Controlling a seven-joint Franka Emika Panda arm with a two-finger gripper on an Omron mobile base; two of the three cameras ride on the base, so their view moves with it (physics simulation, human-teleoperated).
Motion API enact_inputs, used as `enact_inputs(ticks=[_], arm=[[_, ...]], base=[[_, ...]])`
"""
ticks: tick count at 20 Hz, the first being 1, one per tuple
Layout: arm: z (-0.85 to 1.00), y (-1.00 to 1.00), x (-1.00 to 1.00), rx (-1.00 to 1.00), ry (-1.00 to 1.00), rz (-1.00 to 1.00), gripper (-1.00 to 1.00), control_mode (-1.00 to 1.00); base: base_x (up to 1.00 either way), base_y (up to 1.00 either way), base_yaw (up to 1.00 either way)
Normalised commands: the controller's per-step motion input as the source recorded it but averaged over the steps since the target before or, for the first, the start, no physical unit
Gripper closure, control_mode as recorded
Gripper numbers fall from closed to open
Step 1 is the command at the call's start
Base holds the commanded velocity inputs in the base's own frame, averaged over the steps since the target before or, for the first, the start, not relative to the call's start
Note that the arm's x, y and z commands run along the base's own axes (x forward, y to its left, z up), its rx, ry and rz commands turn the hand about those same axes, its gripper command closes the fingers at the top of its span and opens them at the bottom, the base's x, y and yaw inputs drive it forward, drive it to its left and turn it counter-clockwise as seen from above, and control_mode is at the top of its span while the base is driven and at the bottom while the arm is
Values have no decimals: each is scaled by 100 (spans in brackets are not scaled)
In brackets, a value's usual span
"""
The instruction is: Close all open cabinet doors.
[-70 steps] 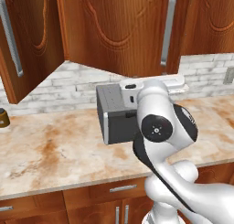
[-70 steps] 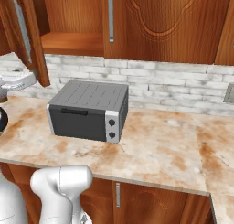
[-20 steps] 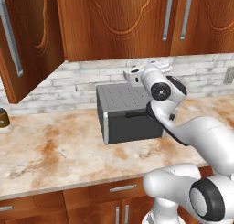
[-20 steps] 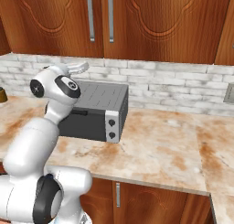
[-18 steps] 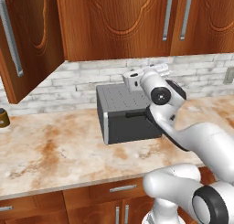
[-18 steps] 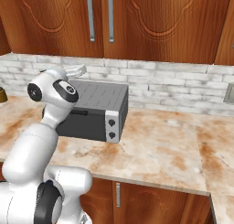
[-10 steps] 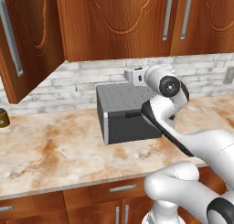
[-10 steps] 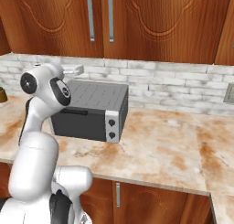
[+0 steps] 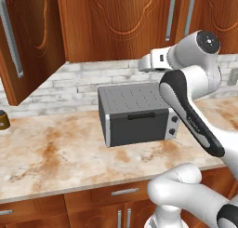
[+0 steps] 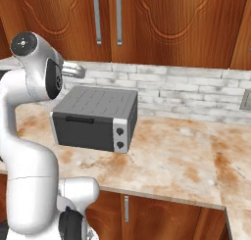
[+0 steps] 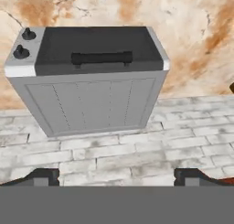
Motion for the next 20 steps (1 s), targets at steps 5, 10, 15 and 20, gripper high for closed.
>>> enact_inputs(ticks=[5, 10, 15, 20], arm=[[-77, -1, -100, 1, 20, 5, -100, -100], [-37, -19, -84, 0, 6, 5, -100, -100], [-4, 0, -5, 0, 2, 0, -100, -100], [0, 0, 0, 0, 0, 0, -100, -100]], base=[[0, 0, 0], [0, 0, 0], [0, 0, 0], [0, 0, 0]])
